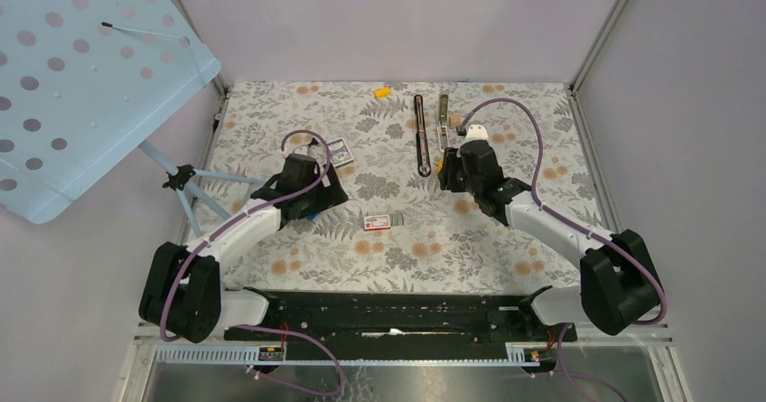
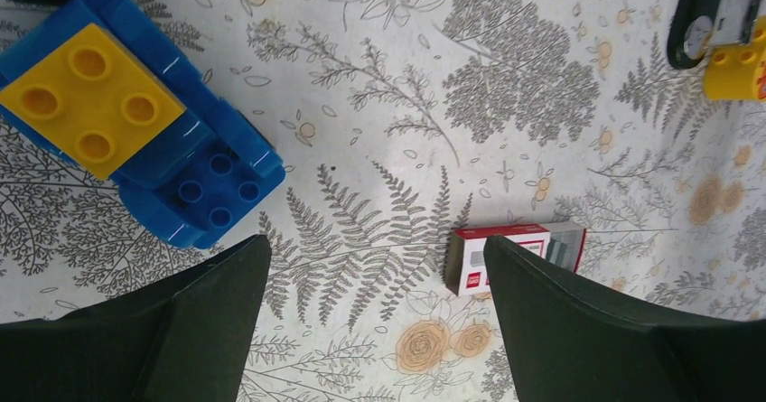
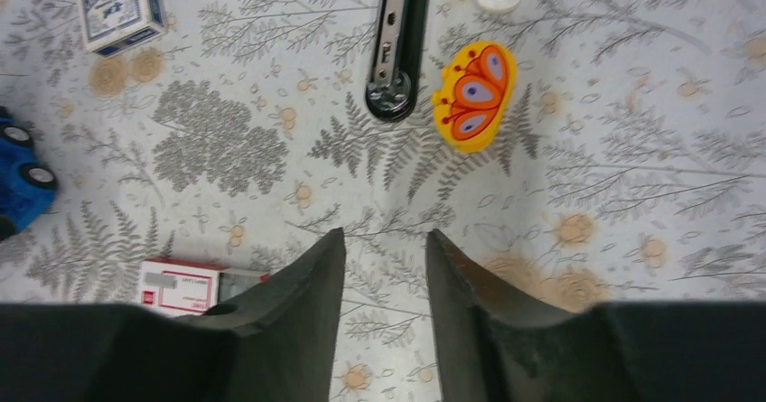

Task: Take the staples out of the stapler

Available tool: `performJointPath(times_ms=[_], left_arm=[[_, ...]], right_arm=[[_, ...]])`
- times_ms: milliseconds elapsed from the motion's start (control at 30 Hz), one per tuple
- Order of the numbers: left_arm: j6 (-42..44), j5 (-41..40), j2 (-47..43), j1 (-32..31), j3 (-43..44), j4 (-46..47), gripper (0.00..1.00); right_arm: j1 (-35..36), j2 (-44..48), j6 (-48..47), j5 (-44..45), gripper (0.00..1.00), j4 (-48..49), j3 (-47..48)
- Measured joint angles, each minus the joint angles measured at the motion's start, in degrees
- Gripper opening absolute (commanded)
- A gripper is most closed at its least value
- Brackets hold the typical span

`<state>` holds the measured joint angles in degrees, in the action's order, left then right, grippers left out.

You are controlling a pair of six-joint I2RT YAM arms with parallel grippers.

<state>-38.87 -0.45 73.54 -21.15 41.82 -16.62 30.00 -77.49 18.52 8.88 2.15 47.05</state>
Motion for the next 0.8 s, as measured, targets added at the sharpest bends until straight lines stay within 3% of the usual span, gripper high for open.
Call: performJointPath(times_ms=[100, 200, 433, 733, 800], left_arm=[[-0.44, 0.02, 0.0, -0.31, -1.38, 0.39, 0.83], [-0.92, 0.02, 0.02, -0.83, -2.51, 0.72, 0.75], [-2.34, 0.44, 0.85, -2.75, -4.68, 3.63, 0.48], [-2.91, 1.75, 4.44, -4.46, -5.99, 6.49, 0.04], [-3.28, 1.92, 5.68, -5.64, -5.99, 7.23, 0.0]], right_arm=[[0.0, -0.63, 0.96, -2.62, 0.12, -0.11, -0.17], [0.0, -2.12, 1.86, -5.53, 0.0, -0.17, -0.31], [0.09, -7.65, 4.66, -11.34, 0.0, -2.01, 0.07], [4.87, -13.97, 10.71, -11.32, 0.0, -7.85, 4.92], [6.38, -15.87, 12.22, -10.73, 0.0, -8.55, 6.62]])
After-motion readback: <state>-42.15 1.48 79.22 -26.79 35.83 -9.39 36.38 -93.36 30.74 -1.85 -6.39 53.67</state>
